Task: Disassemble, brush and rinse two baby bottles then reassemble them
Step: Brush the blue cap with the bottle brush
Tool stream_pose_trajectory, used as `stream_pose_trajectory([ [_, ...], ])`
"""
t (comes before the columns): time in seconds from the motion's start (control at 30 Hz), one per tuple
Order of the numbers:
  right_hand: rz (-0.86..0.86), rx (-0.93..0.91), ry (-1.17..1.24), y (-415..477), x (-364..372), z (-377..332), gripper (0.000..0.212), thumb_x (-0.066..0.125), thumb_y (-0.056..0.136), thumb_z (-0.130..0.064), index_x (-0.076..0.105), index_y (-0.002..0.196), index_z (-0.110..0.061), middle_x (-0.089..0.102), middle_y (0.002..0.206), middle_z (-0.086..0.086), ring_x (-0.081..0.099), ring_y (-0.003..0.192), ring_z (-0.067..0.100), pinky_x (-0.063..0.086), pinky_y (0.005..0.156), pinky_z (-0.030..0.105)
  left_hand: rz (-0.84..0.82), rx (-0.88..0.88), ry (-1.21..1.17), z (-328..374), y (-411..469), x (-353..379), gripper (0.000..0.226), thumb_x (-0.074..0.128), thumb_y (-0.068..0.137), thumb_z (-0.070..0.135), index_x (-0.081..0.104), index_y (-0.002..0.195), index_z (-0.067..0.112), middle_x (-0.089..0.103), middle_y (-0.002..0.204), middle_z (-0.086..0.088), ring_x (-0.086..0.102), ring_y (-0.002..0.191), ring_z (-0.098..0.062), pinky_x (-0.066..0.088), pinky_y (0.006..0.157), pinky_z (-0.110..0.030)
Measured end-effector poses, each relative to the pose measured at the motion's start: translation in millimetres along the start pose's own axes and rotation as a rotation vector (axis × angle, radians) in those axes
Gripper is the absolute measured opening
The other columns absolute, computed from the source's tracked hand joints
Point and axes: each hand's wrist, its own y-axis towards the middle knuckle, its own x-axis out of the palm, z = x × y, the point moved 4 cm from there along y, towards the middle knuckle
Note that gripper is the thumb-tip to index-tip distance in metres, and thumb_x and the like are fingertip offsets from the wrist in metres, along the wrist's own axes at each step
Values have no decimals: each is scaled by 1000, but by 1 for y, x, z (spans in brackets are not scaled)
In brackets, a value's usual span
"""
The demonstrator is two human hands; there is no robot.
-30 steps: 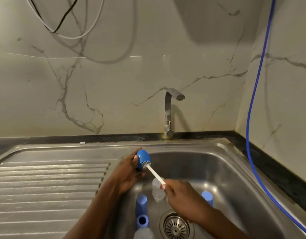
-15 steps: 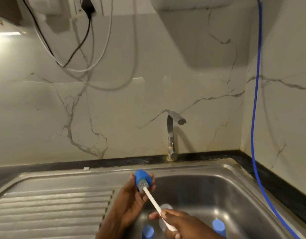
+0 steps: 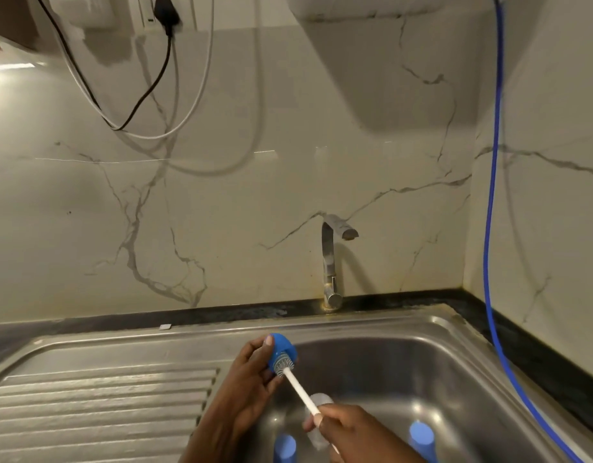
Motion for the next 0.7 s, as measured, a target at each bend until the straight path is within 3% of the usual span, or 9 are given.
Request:
stream_pose_trajectory([
  [0.07,-232,164,453,-3,3,-2,34,45,101,-32,70,107,-11,45,63,-1,44,47,0,35,50,13,-71,-44,-194,0,-4,0,37,58,84,21,58,119,8,56,125,-38,63,107,-44,58,80,-43],
  [0.13,-327,230,654,-8,-2,-5,35,44,101,-27,71,106,-6,34,52,0,36,40,5,29,40,15,-129,-46,-298,3,-5,1,36,56,84,16,60,120,11,55,126,-33,61,110,-47,58,82,-49],
  [0.23,-152,99,253,-5,-5,1,27,42,103,-34,68,104,-26,48,50,-11,45,51,0,34,53,13,-118,12,-46,-1,0,-2,35,58,84,16,64,118,17,61,124,-25,64,96,-35,58,75,-42],
  [0.3,146,-24,-84,-5,-13,-1,21,42,100,-41,60,91,-46,61,72,-16,55,72,-2,39,65,9,-95,27,57,-4,3,-4,38,57,87,17,63,125,18,67,121,-20,65,97,-31,51,82,-41],
  [0.37,259,-73,-269,-8,-17,1,23,36,94,-51,49,77,-61,65,101,-9,60,95,7,42,77,12,-91,1,33,-2,3,0,34,55,94,25,64,126,15,68,119,-22,66,108,-35,52,93,-46],
  [0.5,198,-65,-386,-2,-9,2,24,38,96,-45,47,79,-60,64,110,-4,60,103,16,43,86,26,-50,28,41,2,3,7,37,66,81,29,57,110,7,63,117,-29,67,97,-36,60,75,-39],
  [0.57,81,-22,-168,-6,-8,-1,19,41,100,-38,58,92,-41,62,81,-5,60,72,10,49,70,26,-18,38,63,1,2,2,33,68,78,21,56,106,8,59,122,-32,65,96,-38,60,67,-35],
  [0.63,-135,184,253,-9,-5,-3,24,39,103,-32,62,105,-23,43,57,-3,41,39,6,36,40,20,-62,5,-37,-2,5,-2,26,65,80,14,58,104,11,55,128,-34,64,101,-42,62,68,-37],
  [0.7,-285,314,581,-16,-7,-12,31,38,105,-30,60,117,-11,33,56,-2,27,36,4,23,32,16,-152,-28,-191,-1,4,-1,28,62,83,9,58,110,16,54,131,-35,63,108,-45,61,81,-44],
])
